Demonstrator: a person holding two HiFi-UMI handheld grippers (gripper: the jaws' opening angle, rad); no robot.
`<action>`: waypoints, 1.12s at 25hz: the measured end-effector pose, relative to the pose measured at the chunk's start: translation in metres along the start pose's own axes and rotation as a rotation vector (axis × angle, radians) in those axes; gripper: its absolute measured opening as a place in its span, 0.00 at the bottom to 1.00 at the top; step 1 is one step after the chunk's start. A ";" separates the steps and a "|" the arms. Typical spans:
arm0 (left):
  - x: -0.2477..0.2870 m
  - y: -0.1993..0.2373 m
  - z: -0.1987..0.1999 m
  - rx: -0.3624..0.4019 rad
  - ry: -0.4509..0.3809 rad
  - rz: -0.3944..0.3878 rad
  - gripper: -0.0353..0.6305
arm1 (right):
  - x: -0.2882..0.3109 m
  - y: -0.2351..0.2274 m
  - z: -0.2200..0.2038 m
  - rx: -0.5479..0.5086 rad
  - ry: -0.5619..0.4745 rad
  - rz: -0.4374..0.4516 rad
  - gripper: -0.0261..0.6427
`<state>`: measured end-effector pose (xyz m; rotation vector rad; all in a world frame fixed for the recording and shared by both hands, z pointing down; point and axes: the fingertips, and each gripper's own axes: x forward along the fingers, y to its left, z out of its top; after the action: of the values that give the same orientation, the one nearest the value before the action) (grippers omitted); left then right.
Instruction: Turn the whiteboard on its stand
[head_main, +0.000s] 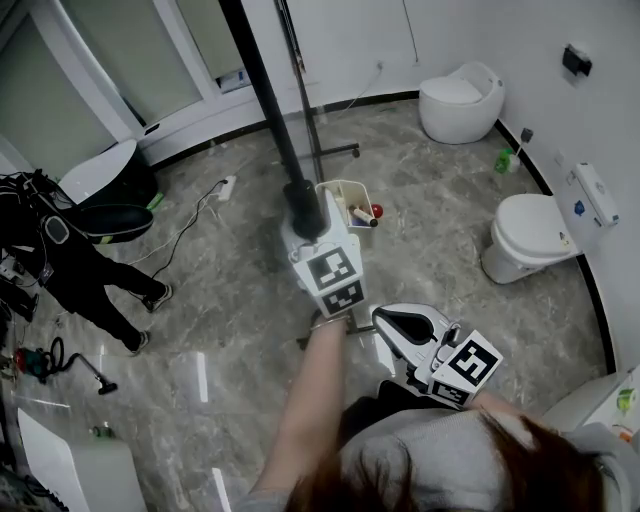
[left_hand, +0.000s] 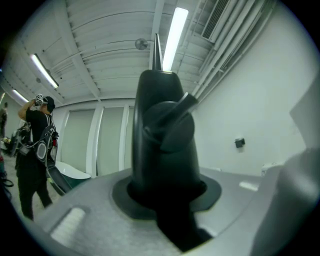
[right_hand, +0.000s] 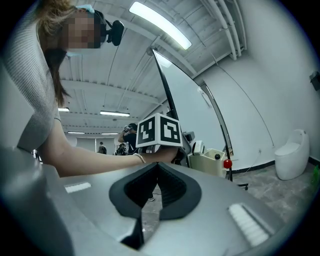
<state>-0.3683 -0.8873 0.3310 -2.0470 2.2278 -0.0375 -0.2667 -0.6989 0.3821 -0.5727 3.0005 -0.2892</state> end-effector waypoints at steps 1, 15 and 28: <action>-0.004 -0.002 -0.001 -0.004 0.001 -0.003 0.23 | 0.000 0.004 0.000 -0.001 -0.001 0.003 0.05; -0.062 -0.051 0.009 -0.048 -0.008 -0.081 0.28 | -0.038 0.043 0.012 -0.002 -0.078 -0.114 0.05; -0.128 -0.069 0.016 -0.059 -0.020 -0.123 0.30 | -0.069 0.096 -0.001 0.007 -0.087 -0.131 0.05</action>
<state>-0.2876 -0.7648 0.3304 -2.2027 2.1133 0.0390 -0.2368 -0.5858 0.3666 -0.7627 2.8828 -0.2754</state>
